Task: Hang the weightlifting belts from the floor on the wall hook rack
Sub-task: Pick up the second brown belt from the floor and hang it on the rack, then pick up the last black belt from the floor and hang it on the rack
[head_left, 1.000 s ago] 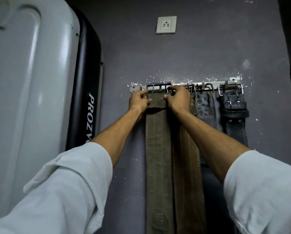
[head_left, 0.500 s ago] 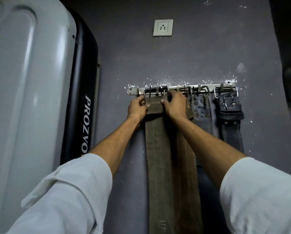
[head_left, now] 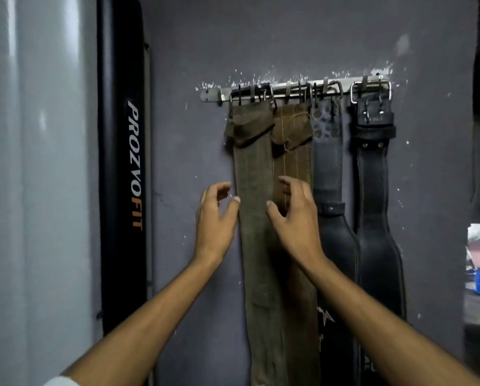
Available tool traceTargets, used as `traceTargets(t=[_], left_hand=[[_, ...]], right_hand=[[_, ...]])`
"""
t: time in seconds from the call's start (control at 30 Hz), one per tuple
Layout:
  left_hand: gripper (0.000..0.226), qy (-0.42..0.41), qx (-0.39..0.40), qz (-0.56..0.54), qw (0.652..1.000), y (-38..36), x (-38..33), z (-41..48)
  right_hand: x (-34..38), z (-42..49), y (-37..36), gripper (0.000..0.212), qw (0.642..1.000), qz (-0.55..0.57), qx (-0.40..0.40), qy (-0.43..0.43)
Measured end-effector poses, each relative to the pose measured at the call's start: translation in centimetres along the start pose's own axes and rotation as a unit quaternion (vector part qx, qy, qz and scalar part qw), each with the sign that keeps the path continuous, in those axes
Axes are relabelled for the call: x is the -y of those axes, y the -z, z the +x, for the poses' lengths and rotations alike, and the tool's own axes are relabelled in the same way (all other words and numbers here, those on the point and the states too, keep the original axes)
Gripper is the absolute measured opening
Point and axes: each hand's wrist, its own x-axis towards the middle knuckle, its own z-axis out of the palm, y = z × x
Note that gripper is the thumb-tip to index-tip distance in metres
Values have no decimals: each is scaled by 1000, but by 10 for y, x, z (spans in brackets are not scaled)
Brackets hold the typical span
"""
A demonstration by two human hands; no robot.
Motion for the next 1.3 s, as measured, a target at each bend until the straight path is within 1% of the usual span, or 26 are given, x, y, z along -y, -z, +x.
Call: traceTargets(t=[0.07,0.2,0.3,0.37,0.4,0.47,0.57,0.63,0.7,0.77,0.8,0.9,0.97,1.03,1.1,1.17,1.3], left_hand=[[28,30,43,-3,999,6,10,-48],[25,96,123,32,987,9,25,-155],[20,154,155,39,975,8,34,-232],[18,194,191,55,961,5,39,-291],[18,214,220,64,950,4,41,-320],[20,275,282,72,916,-5,47,-398],[23,338,344,94,871,-9,51,-482],[15,382,390,109,831,-15,48,-536],[11,414,429,122,794,-19,46,-582],[12,432,464,127,763,-27,51,-623],[12,436,475,129,753,-29,53,-637],[12,445,520,138,716,-39,73,-694],[13,467,547,134,682,-46,90,-734],[13,482,563,118,661,-51,108,-768],[9,490,572,107,649,-58,127,-793],[7,492,590,95,633,-68,152,-819],[5,482,624,100,607,-88,203,-860]], right_hand=[[-10,-43,6,50,999,14,34,-33],[-36,-138,31,44,988,37,90,-118],[-55,-213,55,39,975,31,133,-176],[-70,-271,76,34,960,19,174,-220],[-78,-299,86,30,947,17,201,-251],[-97,-372,118,24,912,10,262,-316],[-118,-454,156,17,869,-32,329,-369],[-131,-510,182,18,818,-57,382,-427],[-146,-563,205,16,772,-75,415,-476],[-162,-609,224,17,732,-88,425,-526],[-166,-621,231,19,716,-90,425,-547],[-183,-670,245,19,672,-93,423,-601],[-198,-710,249,16,646,-99,426,-626],[-212,-747,248,8,634,-99,438,-629],[-223,-773,243,2,622,-101,447,-635],[-239,-801,236,8,610,-113,443,-647],[-277,-855,218,15,585,-109,404,-695]])
